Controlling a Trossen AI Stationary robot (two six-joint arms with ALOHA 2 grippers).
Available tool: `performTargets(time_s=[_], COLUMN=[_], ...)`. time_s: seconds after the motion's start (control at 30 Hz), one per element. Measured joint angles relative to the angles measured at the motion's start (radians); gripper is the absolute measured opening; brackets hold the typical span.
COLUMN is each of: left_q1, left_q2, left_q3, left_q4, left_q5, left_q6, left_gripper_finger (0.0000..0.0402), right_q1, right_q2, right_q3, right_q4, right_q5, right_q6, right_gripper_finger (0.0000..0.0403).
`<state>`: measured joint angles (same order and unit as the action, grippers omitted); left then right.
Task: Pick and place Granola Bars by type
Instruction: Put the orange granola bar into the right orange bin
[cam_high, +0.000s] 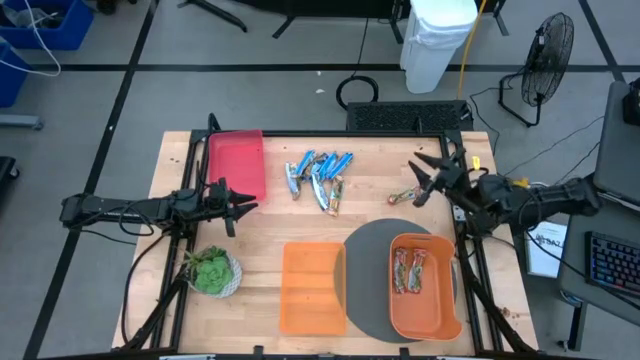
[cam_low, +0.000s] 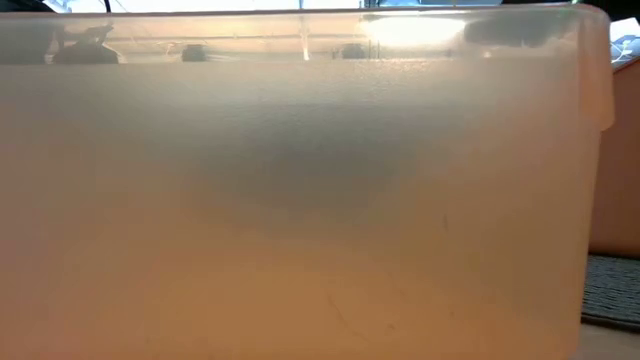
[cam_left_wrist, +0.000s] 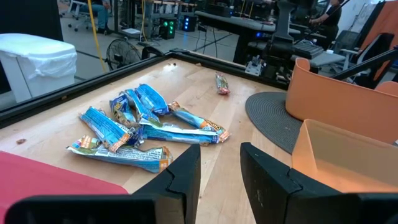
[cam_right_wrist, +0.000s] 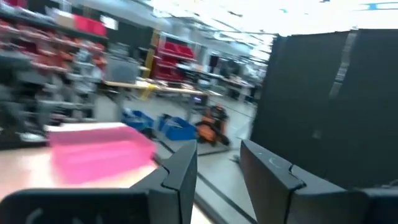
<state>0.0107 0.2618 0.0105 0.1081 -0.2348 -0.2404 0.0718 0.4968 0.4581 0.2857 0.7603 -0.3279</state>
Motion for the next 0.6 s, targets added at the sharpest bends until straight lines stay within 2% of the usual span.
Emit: performTargets(time_s=[0.13, 0.23, 0.33, 0.5, 0.6], left_q1=[0.000, 0.000, 0.000, 0.000, 0.000], left_q2=[0.000, 0.000, 0.000, 0.000, 0.000], left_q3=[0.000, 0.000, 0.000, 0.000, 0.000], left_q4=[0.000, 0.000, 0.000, 0.000, 0.000], left_q5=[0.000, 0.000, 0.000, 0.000, 0.000], left_q6=[0.000, 0.000, 0.000, 0.000, 0.000], left_gripper_finger=[0.0118, 0.0118, 0.0118, 0.0118, 0.0118], right_q1=[-0.118, -0.195, -0.262, -0.373, -0.431], right_q2=[0.018, 0.055, 0.127, 0.302, 0.421], right_q3=[0.058, 0.169, 0.311, 0.527, 0.595], right_q4=[-0.119, -0.324, -0.561, -0.946, -1.112], right_q5=[-0.002, -0.002, -0.023, -0.235, -0.384], right_q6=[-0.032, -0.031, 0.041, 0.178, 0.208], right_gripper_finger=[0.0114, 0.0114, 0.0114, 0.0114, 0.0114])
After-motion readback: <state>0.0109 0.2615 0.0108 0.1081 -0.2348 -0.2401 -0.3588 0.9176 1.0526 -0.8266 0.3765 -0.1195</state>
